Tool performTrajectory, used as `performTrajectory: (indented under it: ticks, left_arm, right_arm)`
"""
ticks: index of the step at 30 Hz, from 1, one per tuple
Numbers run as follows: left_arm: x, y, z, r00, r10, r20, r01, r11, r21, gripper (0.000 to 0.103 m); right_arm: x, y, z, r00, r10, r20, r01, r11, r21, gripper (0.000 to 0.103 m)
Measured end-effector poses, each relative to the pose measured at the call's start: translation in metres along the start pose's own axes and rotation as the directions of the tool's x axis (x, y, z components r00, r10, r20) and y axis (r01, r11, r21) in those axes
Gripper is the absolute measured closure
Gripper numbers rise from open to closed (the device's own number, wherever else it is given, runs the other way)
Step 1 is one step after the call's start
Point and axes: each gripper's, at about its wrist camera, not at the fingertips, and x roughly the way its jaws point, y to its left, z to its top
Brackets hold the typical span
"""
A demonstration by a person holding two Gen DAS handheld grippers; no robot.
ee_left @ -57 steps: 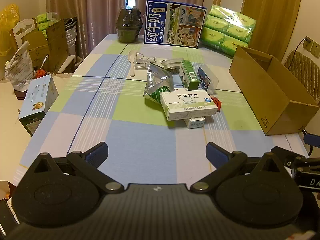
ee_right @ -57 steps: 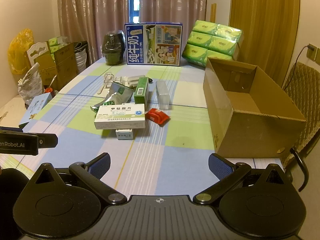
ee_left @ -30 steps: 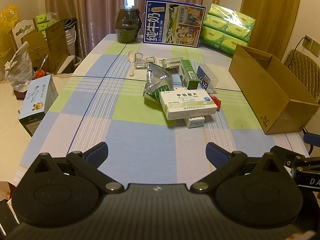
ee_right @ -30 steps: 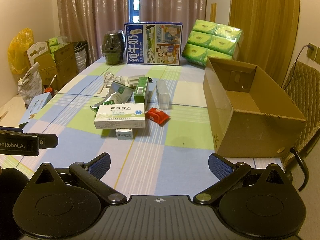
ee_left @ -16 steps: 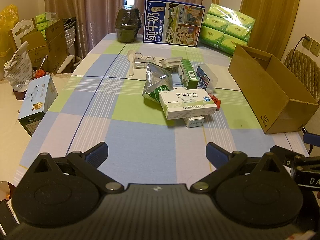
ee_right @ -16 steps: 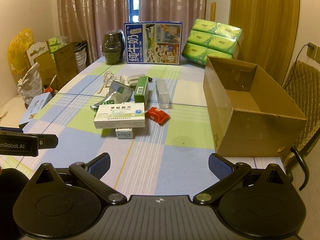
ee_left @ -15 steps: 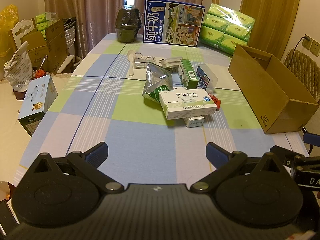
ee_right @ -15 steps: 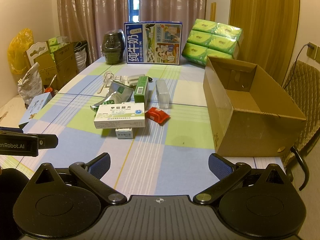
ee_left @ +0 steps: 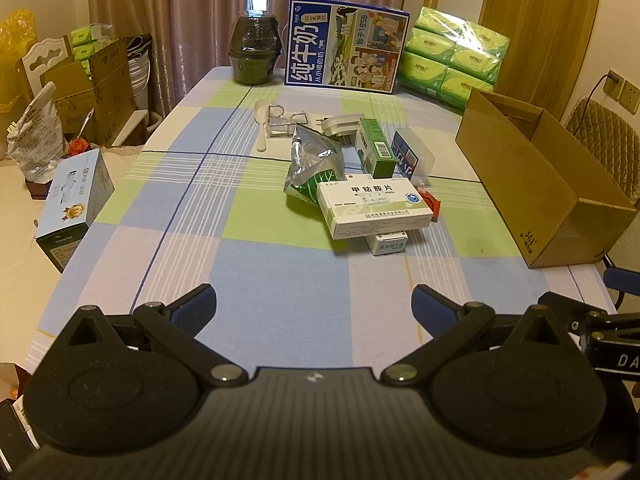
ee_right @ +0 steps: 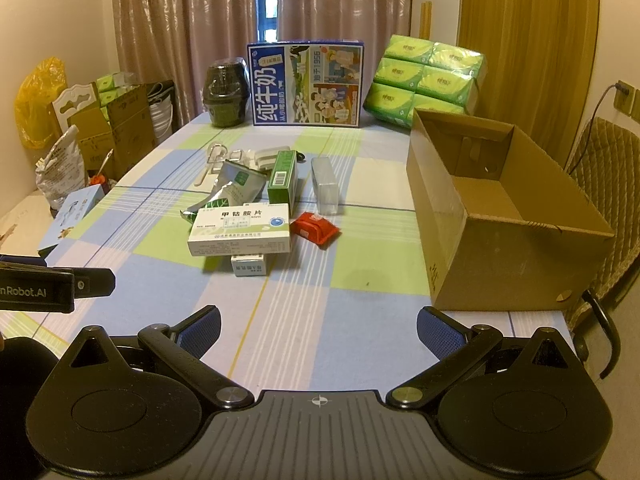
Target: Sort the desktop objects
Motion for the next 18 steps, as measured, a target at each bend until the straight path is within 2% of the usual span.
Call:
performTrajectory:
  ticks: [7,11,14,18]
  left_arm:
    - [-0.002,0.006,0.006,0.999,-0.044,-0.013,0.044,0.999,0.011,0.001]
    - [-0.007,0.009,0.014,0.997,-0.075,0.009,0.074,0.996,0.045,0.001]
    - [-0.007,0.009,0.026,0.994,-0.103,0.025,0.101,0.991,0.093,0.001]
    - [-0.004,0.005,0.044,0.984,-0.172,0.051,0.157,0.964,0.214,0.001]
  right_arm:
    - [-0.001,-0.001,0.001,1.0,0.0,-0.003,0.0,1.0,0.002,0.002]
    - [-0.002,-0.003,0.004,1.0,0.012,0.005,-0.012,1.0,0.007,0.002]
    - [-0.001,-0.008,0.012,1.0,0.019,0.016,-0.02,1.0,0.013,0.002]
    - [0.003,-0.01,0.023,0.998,0.049,0.029,-0.049,0.999,0.006,0.002]
